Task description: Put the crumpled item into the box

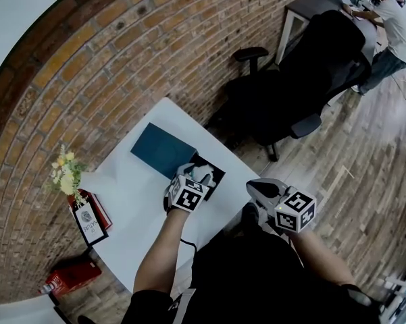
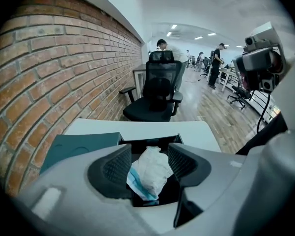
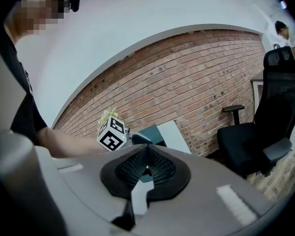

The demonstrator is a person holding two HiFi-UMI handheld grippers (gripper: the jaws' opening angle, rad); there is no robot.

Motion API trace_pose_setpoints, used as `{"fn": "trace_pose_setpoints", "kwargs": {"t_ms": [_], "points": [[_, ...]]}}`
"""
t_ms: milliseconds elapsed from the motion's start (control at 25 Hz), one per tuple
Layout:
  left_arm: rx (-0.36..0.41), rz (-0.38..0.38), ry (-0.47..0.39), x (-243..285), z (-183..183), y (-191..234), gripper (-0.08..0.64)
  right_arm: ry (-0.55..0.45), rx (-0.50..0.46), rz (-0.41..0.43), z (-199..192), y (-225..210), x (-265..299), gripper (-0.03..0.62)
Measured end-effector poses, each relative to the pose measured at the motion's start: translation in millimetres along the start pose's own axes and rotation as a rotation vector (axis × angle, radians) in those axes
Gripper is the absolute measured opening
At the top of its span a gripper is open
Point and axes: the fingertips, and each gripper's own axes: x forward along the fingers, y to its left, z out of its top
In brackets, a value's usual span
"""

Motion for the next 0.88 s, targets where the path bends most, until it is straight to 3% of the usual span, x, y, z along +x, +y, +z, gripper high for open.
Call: {"fn": "trace_pose_setpoints", "kwargs": {"t_ms": [280,480,640,880], "points": [[-0.082,0.145,-0.114,-41.7,37.1,15.8,0.236,-0.040,-0.044,0.090,29.2,-28.2,-6.6,0.000],[-0.197,0.251,-0.236,-96.2,65.9,26.6,0.230,-0.061,-0.099,0.202,59.4,-37.3,3.5,0.000],[-0.188,0.357,-0.275,-134.5,77.6,32.3,0.213,-0.072,-0.176,0.276,84.8,-31.3,14.0,0.000],[-0.262,0.394,-0.404,-185.4,96.1,20.4,0.153,-0.117,-0.214,0.335,116.3,-15.5,18.6,0.002]]}}
